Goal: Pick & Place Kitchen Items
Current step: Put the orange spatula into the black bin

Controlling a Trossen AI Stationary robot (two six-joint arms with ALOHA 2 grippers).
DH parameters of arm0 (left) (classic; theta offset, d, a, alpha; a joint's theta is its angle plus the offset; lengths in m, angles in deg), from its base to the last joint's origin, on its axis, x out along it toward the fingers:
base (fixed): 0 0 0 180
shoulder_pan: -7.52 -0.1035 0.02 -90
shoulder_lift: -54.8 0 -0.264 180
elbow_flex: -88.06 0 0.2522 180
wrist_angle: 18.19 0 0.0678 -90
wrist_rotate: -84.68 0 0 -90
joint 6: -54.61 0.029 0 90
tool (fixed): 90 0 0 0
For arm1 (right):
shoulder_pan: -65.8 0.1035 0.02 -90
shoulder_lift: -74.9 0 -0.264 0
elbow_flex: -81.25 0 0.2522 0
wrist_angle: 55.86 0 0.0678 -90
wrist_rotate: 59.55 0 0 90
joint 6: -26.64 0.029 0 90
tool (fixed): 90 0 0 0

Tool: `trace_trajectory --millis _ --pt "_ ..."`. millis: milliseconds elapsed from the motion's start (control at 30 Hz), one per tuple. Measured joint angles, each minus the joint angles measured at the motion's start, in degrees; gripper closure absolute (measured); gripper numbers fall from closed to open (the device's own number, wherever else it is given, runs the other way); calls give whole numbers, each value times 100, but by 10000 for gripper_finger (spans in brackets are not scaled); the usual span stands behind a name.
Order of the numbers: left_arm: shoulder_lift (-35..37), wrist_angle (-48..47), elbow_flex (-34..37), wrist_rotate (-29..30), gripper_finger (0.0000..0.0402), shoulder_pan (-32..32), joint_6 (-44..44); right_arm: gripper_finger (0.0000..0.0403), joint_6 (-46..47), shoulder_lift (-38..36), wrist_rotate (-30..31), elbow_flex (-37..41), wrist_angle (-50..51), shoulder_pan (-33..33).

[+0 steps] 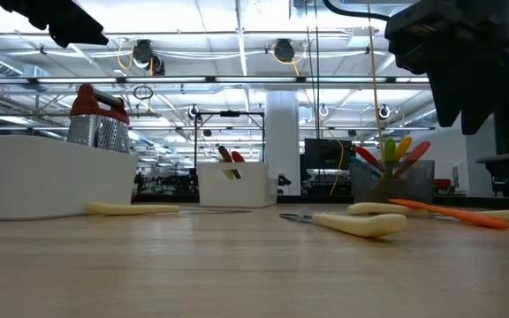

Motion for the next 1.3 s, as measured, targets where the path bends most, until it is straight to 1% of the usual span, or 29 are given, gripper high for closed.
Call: trace_trajectory --millis 200,267,367,600,767,933,1067,1300 --pt "-2 0 0 0 186 0 4 182 5 55 0 0 -64 -161" --pt "-1 1 0 0 185 1 4 168 -23 125 -2 0 -68 -197" --pt "-2 0 0 0 185 0 -9 158 -34 271 -6 0 -63 -258" --pt "-1 0 0 2 186 0 24 161 -45 605 16 4 -54 -415" --pt "0 0 0 2 185 0 9 164 -45 704 285 66 -111 -533" --pt "0 0 0 2 186 1 7 165 -22 683 261 545 -479 -727" --pt "-2 0 0 2 186 1 3 166 5 684 260 938 -989 -833" --pt "-1 0 0 2 186 0 -48 182 5 677 260 1268 -1331 -950"
